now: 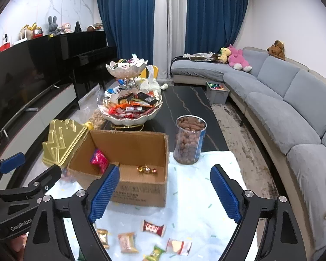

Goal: Organize snacks
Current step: 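Move both tools back toward the remaining snacks on the cloth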

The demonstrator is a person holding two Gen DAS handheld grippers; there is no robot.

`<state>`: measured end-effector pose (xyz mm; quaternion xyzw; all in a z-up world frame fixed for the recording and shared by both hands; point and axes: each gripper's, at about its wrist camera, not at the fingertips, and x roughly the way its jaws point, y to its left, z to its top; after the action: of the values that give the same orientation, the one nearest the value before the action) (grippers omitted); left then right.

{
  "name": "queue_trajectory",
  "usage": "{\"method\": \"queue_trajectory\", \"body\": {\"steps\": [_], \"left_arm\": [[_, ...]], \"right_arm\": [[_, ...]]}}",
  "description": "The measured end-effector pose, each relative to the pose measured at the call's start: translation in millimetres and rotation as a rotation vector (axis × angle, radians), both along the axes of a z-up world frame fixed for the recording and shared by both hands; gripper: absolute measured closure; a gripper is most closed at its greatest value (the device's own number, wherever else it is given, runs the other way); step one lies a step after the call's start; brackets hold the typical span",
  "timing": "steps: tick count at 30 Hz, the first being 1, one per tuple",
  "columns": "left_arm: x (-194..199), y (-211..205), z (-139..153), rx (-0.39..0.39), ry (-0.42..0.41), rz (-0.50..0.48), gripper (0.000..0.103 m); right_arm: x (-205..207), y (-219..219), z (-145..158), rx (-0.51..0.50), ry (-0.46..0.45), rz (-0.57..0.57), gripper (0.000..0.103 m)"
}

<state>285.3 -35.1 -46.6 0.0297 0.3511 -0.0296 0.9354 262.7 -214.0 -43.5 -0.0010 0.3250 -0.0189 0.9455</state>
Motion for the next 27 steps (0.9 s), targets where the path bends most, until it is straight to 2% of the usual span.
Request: {"method": "queue_trajectory", "body": {"steps": [11, 27], "left_arm": [[-29.2, 7.8, -23.2, 0.038, 0.024, 0.005, 0.002], [-72.8, 19.1, -73.6, 0.038, 0.103, 0.002, 0.002]], "right_arm": [[-29.1, 1.5, -21.8, -0.012, 0.038, -0.012, 0.011], [-68.5, 16.8, -63.2, -0.01, 0.11, 0.017, 0.011]]}}
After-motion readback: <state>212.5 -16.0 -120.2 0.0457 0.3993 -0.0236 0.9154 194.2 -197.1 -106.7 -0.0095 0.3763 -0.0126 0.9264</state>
